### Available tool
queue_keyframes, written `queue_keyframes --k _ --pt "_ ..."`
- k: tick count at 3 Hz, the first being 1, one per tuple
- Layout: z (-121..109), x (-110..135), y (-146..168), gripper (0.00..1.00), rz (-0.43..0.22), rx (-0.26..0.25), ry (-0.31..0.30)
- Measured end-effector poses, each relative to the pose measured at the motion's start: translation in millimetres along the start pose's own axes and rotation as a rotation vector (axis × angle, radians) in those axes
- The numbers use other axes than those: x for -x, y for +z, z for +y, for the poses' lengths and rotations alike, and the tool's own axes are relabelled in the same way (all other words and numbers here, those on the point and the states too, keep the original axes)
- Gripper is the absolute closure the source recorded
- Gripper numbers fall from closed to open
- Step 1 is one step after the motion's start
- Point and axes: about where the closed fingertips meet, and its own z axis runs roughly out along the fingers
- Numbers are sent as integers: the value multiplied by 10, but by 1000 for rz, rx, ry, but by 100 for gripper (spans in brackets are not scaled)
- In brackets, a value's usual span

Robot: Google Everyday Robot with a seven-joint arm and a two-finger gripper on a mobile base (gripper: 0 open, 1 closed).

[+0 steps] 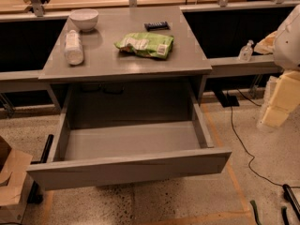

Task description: Place green rice chip bag into top drawer

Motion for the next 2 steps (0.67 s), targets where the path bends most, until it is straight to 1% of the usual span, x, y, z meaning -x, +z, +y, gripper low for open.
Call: queue_keyframes --k 1,2 --pt "0 0 0 0 0 0 0" --pt "-116 87 44 0 -72 -20 -3"
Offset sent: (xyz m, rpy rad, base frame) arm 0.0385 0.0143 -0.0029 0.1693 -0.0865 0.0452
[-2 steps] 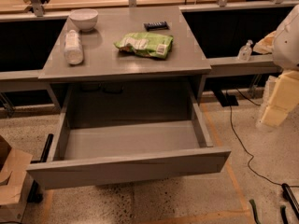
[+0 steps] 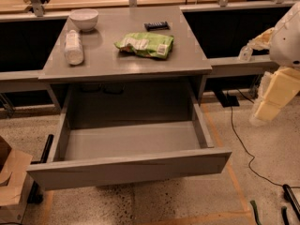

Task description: Place green rice chip bag into top drawer

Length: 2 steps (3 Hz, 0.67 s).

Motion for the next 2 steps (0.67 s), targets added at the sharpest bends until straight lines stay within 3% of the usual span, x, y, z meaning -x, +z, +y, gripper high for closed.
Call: queue_keyframes --k 1,2 --pt "-295 266 274 0 -162 -19 -19" --pt "-760 675 552 0 -344 -61 -9"
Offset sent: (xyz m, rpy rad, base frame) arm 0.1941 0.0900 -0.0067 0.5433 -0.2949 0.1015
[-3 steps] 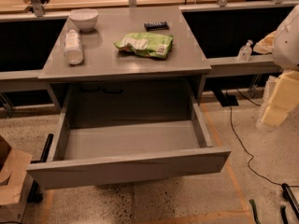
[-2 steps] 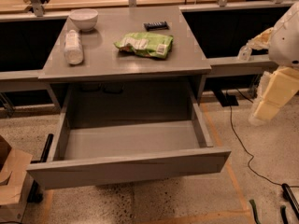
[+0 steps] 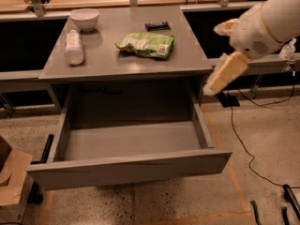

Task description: Place green rice chip bag into top drawer

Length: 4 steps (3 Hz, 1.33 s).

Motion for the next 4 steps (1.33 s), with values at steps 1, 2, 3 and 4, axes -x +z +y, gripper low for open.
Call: queue_keyframes --k 1,2,3,4 --pt "-107 11 78 0 -26 -22 12" --pt "-123 7 108 0 -36 -21 26" --pt "-356 331 440 0 -158 -8 -30" --pt "-744 776 946 0 -325 2 -109"
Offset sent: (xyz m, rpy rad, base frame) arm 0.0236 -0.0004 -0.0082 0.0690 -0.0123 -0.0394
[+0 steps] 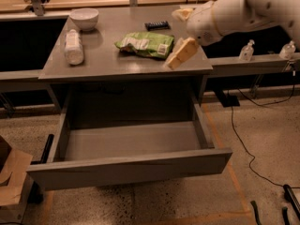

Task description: Place green rice chip bag into top drawer

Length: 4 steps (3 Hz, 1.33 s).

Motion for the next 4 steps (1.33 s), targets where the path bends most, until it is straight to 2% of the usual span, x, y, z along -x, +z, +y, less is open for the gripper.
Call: queue_keyframes --k 1,2,3,4 --pt "-222 -3 61 0 -39 -25 -13" --pt "-206 -45 88 0 -12 -39 1" --pt "-433 -88 223 0 -71 -110 9" --pt "-829 -191 511 0 -134 -182 20"
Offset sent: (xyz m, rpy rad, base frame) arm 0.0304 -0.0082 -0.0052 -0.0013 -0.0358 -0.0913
